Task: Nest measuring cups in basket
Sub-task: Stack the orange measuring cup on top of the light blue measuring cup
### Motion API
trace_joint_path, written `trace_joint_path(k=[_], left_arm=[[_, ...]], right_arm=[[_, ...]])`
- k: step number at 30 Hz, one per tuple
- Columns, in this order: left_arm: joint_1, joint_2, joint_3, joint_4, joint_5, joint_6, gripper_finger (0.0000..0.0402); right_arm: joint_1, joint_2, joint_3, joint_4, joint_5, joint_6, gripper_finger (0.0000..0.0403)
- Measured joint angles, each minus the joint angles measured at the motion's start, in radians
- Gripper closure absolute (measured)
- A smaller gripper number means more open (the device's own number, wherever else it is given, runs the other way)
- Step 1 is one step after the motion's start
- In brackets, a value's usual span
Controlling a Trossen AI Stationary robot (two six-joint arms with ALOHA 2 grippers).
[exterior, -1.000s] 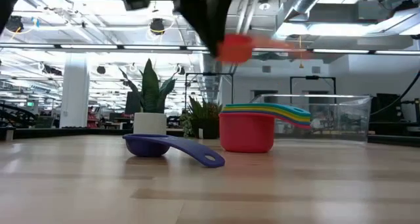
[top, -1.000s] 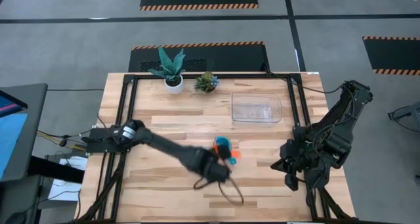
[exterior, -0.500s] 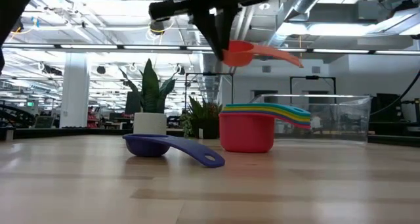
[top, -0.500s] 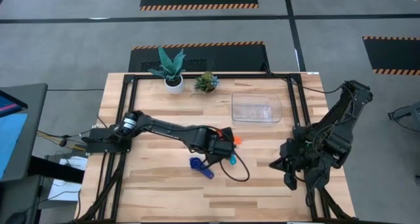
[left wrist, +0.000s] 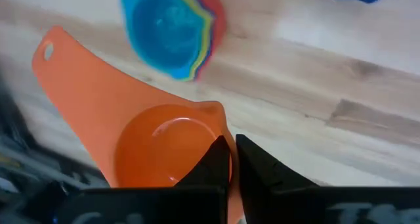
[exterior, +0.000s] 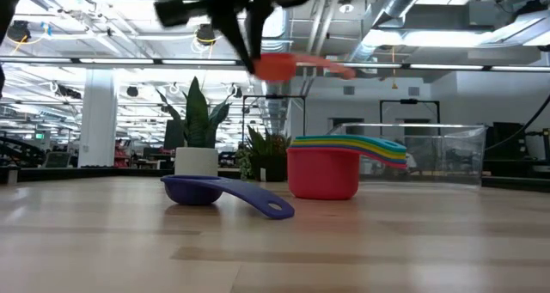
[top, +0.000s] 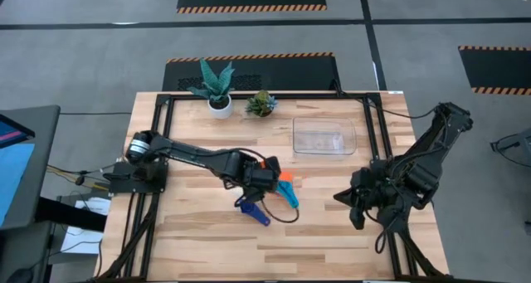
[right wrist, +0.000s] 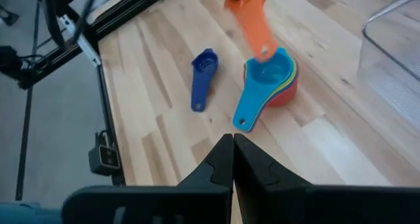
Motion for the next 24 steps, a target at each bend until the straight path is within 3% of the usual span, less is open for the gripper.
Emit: trace_joint_path(k=[4,13,24], left_arm=[[-0.005,-0.025,-0.117,0.168,0.032,0.094,0.0401],[-0.004,-0.02,-0.115,0.361,0.305,0.299,0.0401],[0.08,-0.013,-0.116,0.381,0.366,0.424,0.0401]], right_arm=[[-0.022,0.0,0.0,0.001,0.0,0.001,0.0376],[-0.052,0.0,0.0,0.003,-0.003,0.053,0.0376],[-0.051,0.0,0.0,0.002,-0.004,0.068,0.0376]])
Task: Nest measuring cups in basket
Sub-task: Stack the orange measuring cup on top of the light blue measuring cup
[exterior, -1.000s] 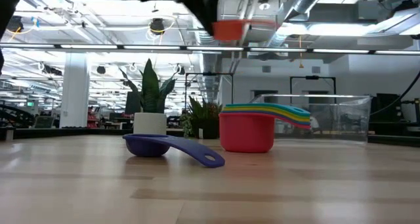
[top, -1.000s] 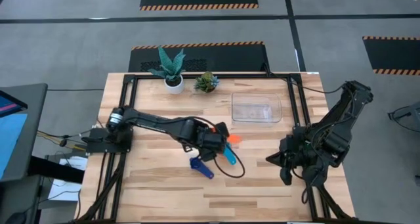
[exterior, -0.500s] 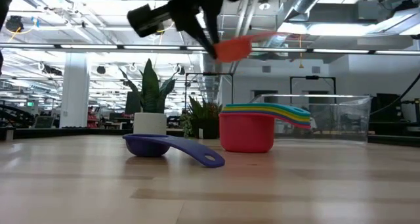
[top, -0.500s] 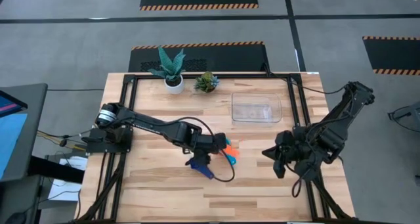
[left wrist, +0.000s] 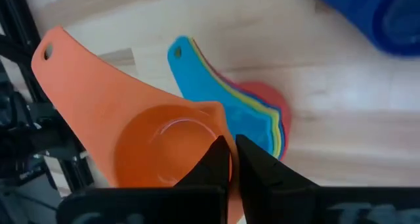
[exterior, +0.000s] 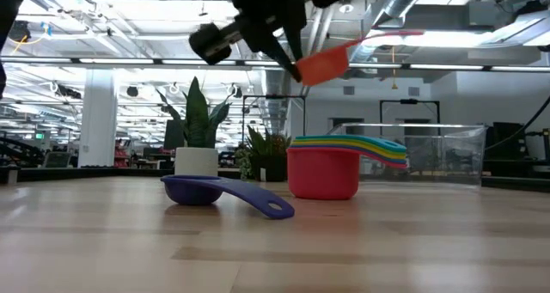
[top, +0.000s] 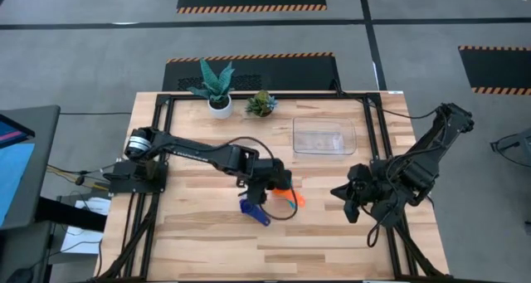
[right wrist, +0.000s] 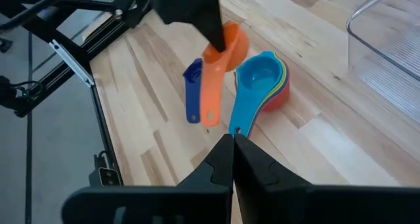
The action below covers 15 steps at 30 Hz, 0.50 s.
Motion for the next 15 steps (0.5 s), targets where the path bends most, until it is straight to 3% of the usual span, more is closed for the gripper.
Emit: trace_joint_path(k=[15], left_arm=[[0.003,0.077,-0.006,0.057,-0.017,0.161,0.0401]], right_arm=[[0.009,0.0,-0.001,0.001,-0.002,0.0,0.0376]])
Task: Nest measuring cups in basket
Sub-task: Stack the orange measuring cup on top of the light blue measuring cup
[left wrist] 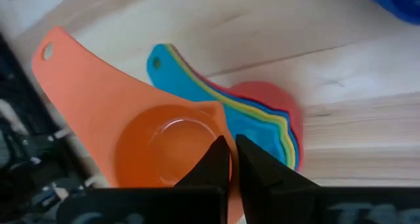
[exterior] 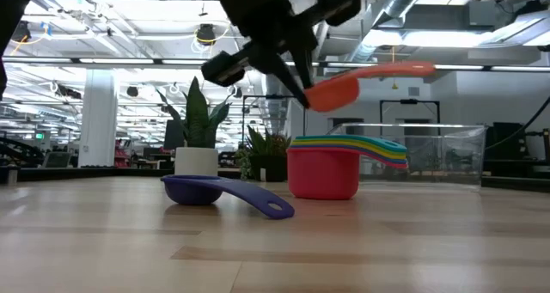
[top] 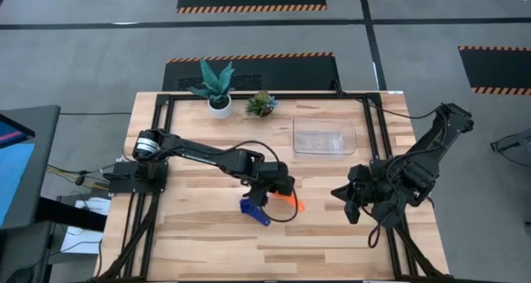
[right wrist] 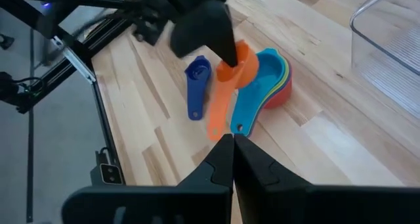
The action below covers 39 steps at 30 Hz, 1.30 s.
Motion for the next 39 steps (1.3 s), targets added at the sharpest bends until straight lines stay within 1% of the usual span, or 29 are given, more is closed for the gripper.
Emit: trace_joint_path(k=[3,9,16,21,28,35,39], left_arm=[[0.003,0.021,-0.004,-0.03,-0.013,0.009,0.0401],[0.008,0.049,-0.002,0.006,-0.067,0.059,0.04],[0.011,0.049,-0.002,-0.002,-0.072,0.069,0.0399],[0.011,0.048,-0.002,-0.003,-0.076,0.04,0.0398],[0.011,0.048,-0.002,-0.003,-0.117,0.033,0.0397],[0.004,0.048,-0.002,-0.004,-0.119,0.029,0.0397],[-0.005,0.048,-0.002,-0.005,-0.119,-0.018,0.0394]], right_arm=[[0.001,0.0,0.0,0.007,0.0,0.0,0.0376],[0.006,0.0,0.0,0.007,-0.002,0.0,0.0376],[0.006,0.0,0.0,0.011,-0.002,-0.001,0.0376],[0.006,0.0,0.0,0.01,-0.002,-0.006,0.0376],[0.006,0.0,0.0,0.004,-0.002,-0.008,0.0376],[0.006,0.0,0.0,0.0,-0.002,-0.008,0.0376],[0.006,0.0,0.0,-0.004,-0.002,-0.008,0.0376]])
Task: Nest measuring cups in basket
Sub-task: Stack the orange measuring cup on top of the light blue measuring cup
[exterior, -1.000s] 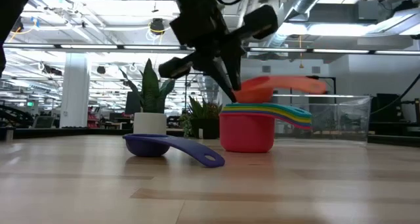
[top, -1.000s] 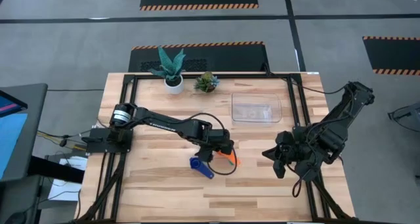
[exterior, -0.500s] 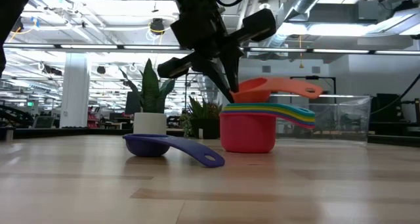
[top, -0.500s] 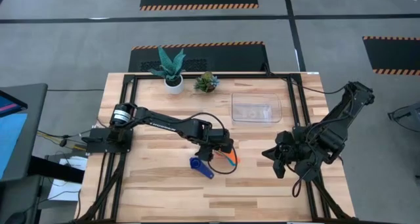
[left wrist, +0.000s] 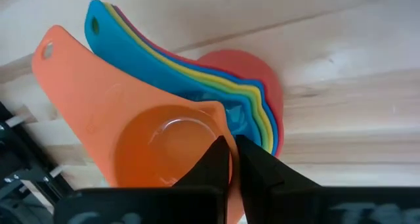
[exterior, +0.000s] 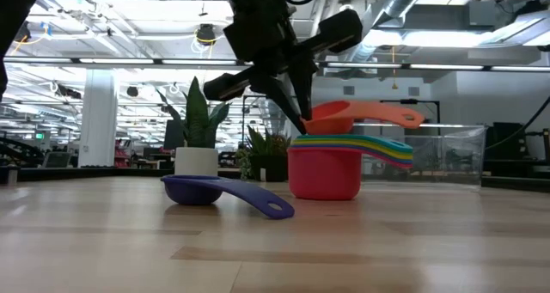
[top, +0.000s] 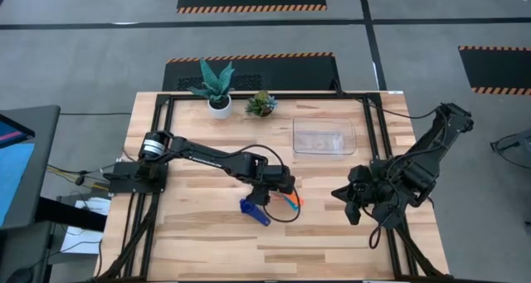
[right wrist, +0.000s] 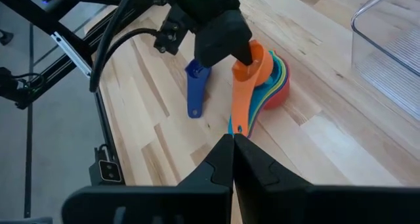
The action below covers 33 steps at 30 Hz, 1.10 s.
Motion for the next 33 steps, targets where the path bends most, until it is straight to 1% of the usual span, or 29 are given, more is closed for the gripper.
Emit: trace_joint_path(k=[3,8,11,16,19,28,33], left_arm=[[-0.005,0.0,0.0,0.001,-0.004,-0.034,0.0385],[-0.012,0.0,0.0,0.019,-0.072,-0.03,0.0376],[-0.014,0.0,0.0,0.026,-0.078,-0.027,0.0377],[-0.021,-0.001,0.0,0.013,-0.08,-0.025,0.0389],[-0.03,-0.001,0.0,-0.005,-0.103,-0.026,0.0397],[-0.052,-0.001,0.0,-0.011,-0.133,-0.1,0.0387],[-0.057,-0.001,0.0,-0.019,-0.132,-0.103,0.0387]], right_arm=[[0.0,0.0,0.0,-0.001,0.0,-0.001,0.0376],[0.0,0.0,0.0,-0.004,0.0,-0.001,0.0376],[0.0,0.0,0.0,-0.004,0.0,-0.001,0.0376],[0.0,0.0,0.0,-0.003,0.0,-0.001,0.0376],[0.0,0.0,0.0,-0.004,0.001,-0.002,0.0376],[-0.01,0.0,0.0,-0.008,0.0,-0.003,0.0376],[-0.01,0.0,0.0,-0.007,0.001,0.0,0.0376]])
